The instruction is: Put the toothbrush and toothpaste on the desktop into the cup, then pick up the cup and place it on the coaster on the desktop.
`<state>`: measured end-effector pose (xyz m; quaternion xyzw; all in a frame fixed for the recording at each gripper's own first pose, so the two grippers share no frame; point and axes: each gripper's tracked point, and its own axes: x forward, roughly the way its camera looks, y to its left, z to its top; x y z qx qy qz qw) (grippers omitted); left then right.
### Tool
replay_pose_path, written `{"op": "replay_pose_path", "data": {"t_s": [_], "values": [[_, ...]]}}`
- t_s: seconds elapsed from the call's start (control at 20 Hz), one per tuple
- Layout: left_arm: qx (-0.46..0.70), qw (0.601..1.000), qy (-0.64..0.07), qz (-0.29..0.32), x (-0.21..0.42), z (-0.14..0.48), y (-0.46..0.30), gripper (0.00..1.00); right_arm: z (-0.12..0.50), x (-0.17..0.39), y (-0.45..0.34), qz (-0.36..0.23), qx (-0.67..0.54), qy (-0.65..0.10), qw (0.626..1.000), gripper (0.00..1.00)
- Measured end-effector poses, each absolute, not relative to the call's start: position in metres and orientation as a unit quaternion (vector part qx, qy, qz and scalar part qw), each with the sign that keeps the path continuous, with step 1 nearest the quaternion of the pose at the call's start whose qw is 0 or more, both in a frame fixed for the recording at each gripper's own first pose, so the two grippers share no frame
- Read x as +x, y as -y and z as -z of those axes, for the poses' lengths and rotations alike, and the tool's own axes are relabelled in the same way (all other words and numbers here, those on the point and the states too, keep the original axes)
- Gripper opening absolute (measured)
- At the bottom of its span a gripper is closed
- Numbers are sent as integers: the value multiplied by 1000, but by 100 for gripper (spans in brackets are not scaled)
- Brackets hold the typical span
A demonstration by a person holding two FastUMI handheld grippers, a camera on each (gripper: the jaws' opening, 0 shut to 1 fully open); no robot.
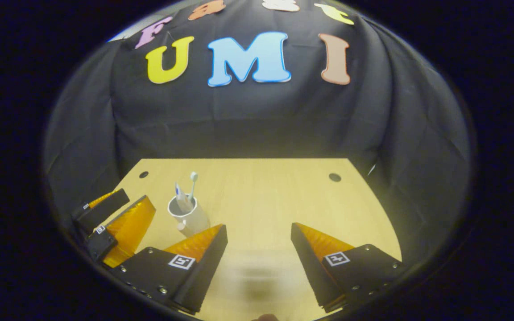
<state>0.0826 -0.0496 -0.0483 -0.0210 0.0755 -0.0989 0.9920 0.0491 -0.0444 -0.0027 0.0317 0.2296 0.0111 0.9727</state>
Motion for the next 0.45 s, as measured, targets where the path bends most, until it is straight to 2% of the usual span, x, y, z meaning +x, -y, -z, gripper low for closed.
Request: {"op": "replay_pose_path", "data": {"t_s": [0.2,0.25,0.3,0.4,0.45], "values": [[-25,996,-35,83,74,21,59,99,-24,40,63,-6,9,-140,990,90],[-27,996,-22,81,70,13,62,94,-30,38,69,-4,1,-122,992,89],[-29,996,-9,79,66,6,65,96,-37,35,75,-2,-6,-100,995,89],[-32,997,14,74,55,-6,71,94,-48,34,87,6,-24,-62,998,89],[-35,997,23,71,49,-11,74,99,-53,34,93,12,-32,-44,998,89]]}}
